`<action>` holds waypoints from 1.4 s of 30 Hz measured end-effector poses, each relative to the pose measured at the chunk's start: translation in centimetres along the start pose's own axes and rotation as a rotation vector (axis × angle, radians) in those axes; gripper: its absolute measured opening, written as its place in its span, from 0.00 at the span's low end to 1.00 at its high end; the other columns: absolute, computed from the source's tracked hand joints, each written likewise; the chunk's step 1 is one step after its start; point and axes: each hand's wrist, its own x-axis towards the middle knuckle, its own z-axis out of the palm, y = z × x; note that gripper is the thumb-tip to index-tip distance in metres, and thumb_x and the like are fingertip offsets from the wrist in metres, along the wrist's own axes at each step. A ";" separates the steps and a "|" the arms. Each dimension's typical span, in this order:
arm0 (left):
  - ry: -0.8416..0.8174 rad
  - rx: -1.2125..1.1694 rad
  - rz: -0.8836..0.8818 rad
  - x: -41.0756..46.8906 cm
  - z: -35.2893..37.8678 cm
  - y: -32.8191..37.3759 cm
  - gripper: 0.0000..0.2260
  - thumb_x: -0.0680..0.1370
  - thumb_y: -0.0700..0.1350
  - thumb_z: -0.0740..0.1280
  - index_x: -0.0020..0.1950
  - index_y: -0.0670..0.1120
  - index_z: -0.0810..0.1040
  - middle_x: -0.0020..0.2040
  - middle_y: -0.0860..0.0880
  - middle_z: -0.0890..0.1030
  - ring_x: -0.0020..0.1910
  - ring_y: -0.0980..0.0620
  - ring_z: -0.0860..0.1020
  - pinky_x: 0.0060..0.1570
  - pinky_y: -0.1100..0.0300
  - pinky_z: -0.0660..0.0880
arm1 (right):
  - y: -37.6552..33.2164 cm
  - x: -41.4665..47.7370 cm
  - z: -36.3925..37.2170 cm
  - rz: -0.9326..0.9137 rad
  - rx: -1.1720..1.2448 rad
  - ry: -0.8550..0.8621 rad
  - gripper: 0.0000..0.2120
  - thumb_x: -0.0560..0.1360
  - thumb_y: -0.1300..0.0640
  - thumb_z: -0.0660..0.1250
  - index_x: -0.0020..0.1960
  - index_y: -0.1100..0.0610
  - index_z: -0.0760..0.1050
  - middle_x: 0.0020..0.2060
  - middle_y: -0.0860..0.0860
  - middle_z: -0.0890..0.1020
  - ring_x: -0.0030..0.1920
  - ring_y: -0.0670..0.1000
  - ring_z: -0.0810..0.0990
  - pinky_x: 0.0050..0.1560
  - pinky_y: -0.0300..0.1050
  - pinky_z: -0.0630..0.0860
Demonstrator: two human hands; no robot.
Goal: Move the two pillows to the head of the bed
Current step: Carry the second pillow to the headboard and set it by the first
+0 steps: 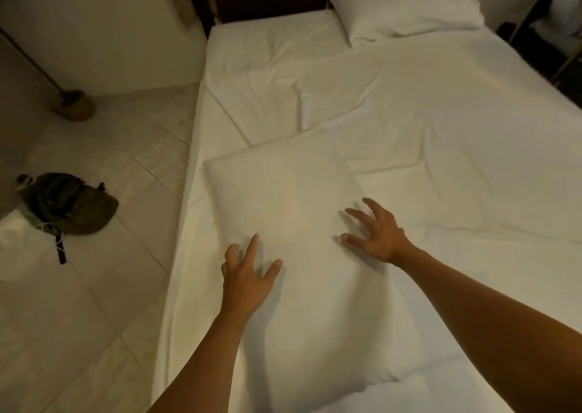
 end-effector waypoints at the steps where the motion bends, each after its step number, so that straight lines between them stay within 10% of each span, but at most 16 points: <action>1: 0.006 0.003 -0.006 0.4 0.8 -0.4 0.35 0.73 0.66 0.65 0.77 0.63 0.54 0.77 0.51 0.51 0.74 0.44 0.55 0.66 0.48 0.67 | 0.5 0.6 0.5 0.010 0.019 0.011 0.35 0.69 0.28 0.64 0.74 0.33 0.61 0.80 0.46 0.51 0.79 0.57 0.50 0.75 0.65 0.56; 22: 0.133 -0.452 -0.170 6.5 5.7 -7.0 0.35 0.72 0.71 0.61 0.75 0.68 0.50 0.78 0.54 0.53 0.75 0.47 0.61 0.72 0.47 0.61 | 5.0 5.7 4.3 -0.002 0.434 -0.002 0.43 0.63 0.32 0.72 0.74 0.32 0.59 0.78 0.39 0.49 0.78 0.49 0.56 0.71 0.45 0.59; 31: 0.144 -0.465 0.117 5.1 3.0 -1.4 0.34 0.77 0.61 0.64 0.77 0.65 0.49 0.77 0.68 0.46 0.75 0.67 0.52 0.70 0.64 0.54 | 1.3 4.0 2.4 -0.158 0.465 0.068 0.41 0.65 0.35 0.73 0.75 0.36 0.62 0.76 0.34 0.55 0.75 0.39 0.57 0.74 0.44 0.59; 42: 0.122 -0.259 0.290 1.4 -8.3 4.5 0.37 0.66 0.73 0.65 0.73 0.71 0.58 0.76 0.72 0.48 0.75 0.61 0.57 0.73 0.52 0.62 | -7.3 -1.5 -3.1 -0.258 0.381 0.183 0.41 0.56 0.20 0.67 0.66 0.35 0.74 0.72 0.31 0.63 0.74 0.48 0.65 0.76 0.52 0.58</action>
